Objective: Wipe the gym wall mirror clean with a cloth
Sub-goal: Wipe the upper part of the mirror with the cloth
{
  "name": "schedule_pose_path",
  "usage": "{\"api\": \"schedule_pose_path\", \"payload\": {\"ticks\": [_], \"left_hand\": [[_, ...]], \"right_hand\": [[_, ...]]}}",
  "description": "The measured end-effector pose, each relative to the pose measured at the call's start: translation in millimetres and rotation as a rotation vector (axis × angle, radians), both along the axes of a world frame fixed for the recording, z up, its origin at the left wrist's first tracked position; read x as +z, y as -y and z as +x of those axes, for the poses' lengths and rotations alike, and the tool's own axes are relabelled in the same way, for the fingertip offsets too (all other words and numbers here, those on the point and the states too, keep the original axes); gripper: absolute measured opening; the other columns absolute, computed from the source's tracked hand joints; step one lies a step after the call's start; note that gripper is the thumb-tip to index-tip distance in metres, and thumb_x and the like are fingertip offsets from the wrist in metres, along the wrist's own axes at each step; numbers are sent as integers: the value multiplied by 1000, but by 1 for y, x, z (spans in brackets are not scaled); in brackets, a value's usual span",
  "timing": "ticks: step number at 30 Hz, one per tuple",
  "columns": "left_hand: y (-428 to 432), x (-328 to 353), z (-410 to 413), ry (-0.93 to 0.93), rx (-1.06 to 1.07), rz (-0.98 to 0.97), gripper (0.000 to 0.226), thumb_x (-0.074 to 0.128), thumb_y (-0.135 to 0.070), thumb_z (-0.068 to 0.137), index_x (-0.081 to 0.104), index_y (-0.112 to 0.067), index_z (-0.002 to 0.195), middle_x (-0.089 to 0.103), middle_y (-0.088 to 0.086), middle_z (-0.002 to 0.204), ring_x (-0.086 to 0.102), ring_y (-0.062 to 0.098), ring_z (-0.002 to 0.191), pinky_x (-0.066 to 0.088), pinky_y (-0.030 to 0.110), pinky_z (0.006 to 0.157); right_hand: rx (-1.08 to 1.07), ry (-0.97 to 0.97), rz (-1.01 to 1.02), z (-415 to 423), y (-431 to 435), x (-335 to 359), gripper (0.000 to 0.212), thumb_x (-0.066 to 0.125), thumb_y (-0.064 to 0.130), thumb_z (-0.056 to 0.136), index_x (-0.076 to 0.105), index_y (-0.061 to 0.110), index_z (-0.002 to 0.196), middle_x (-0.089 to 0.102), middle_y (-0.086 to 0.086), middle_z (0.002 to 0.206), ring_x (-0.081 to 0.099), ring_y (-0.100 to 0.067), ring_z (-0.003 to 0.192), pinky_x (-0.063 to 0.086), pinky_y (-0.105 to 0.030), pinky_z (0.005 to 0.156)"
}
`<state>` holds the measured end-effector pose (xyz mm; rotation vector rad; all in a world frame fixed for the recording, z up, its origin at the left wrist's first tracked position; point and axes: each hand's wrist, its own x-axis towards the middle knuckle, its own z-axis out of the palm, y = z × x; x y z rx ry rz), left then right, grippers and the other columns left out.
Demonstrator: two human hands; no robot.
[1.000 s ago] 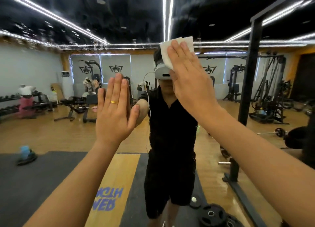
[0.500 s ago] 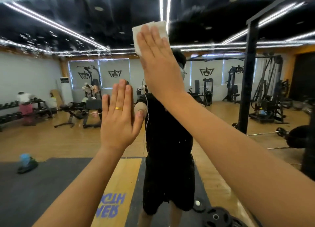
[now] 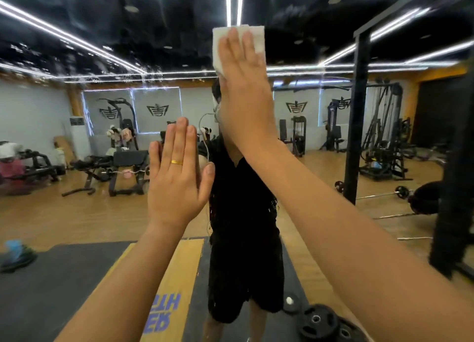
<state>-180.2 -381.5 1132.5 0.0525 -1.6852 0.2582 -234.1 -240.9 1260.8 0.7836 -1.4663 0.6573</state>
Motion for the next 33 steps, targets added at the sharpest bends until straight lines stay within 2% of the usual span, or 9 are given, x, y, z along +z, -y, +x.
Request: {"api": "schedule_pose_path", "payload": {"ticks": [3, 7, 11, 14, 19, 24, 28, 30, 33], "left_hand": [[0, 0, 0, 3, 5, -5, 70, 35, -42, 106, 22, -2, 162, 11, 12, 170, 1, 21, 160, 9, 52, 129], [1, -1, 0, 14, 6, -8, 70, 36, -41, 106, 22, -1, 162, 13, 15, 171, 2, 23, 160, 9, 53, 129], [0, -1, 0, 13, 16, -12, 70, 35, -42, 107, 22, -1, 162, 15, 16, 170, 7, 26, 160, 8, 52, 129], [0, -1, 0, 8, 14, -2, 70, 36, -41, 106, 23, -1, 162, 18, 17, 170, 11, 28, 160, 8, 52, 129], [1, -2, 2, 15, 19, -5, 70, 37, -41, 106, 22, -2, 162, 18, 16, 171, 12, 28, 160, 10, 53, 129], [2, -2, 1, 8, 14, -8, 71, 38, -41, 106, 21, -2, 162, 16, 16, 171, 12, 29, 159, 11, 54, 129], [-1, -3, 0, 5, 1, -9, 70, 37, -40, 106, 23, -1, 162, 16, 16, 170, 14, 30, 159, 12, 55, 128], [1, -2, 0, 13, 0, -8, 70, 36, -41, 106, 22, -1, 162, 14, 15, 171, 13, 30, 159, 13, 56, 128], [2, -1, 0, 6, 13, -10, 70, 35, -41, 106, 22, -1, 162, 14, 14, 171, 13, 29, 159, 12, 55, 128]], "right_hand": [[-66, -54, 144, -17, -27, 1, 65, 55, 1, 101, 30, 11, 160, 27, -8, 168, 19, -25, 157, 1, -36, 127], [1, 100, -125, -29, -70, -8, 57, 45, 6, 106, 30, 13, 160, 27, -4, 169, 18, -25, 158, 20, -44, 128], [14, 157, -286, -10, -39, -5, 60, 42, 3, 104, 25, 9, 161, 22, -10, 170, 13, -31, 158, 16, -50, 129], [2, 39, -77, -6, -6, -16, 64, 47, -2, 102, 25, 9, 161, 22, -10, 170, 14, -30, 158, 3, -40, 129], [-29, -45, 190, -19, -42, -43, 66, 55, 1, 101, 29, 10, 161, 25, -9, 169, 17, -24, 158, 12, -43, 130], [-12, 173, -162, -31, -103, -52, 55, 35, 20, 109, 24, 13, 162, 21, -5, 170, 12, -21, 158, 18, -48, 129], [24, 229, -366, -30, -87, -19, 56, 33, 18, 108, 22, 11, 162, 19, -9, 171, 9, -30, 159, 22, -54, 127], [50, 209, -296, -23, -69, -16, 56, 36, 12, 108, 24, 10, 162, 19, -10, 171, 10, -32, 158, 24, -55, 126], [57, 110, -3, -18, -65, -35, 55, 40, 10, 108, 27, 10, 161, 22, -10, 170, 11, -29, 158, 19, -51, 128]]}}
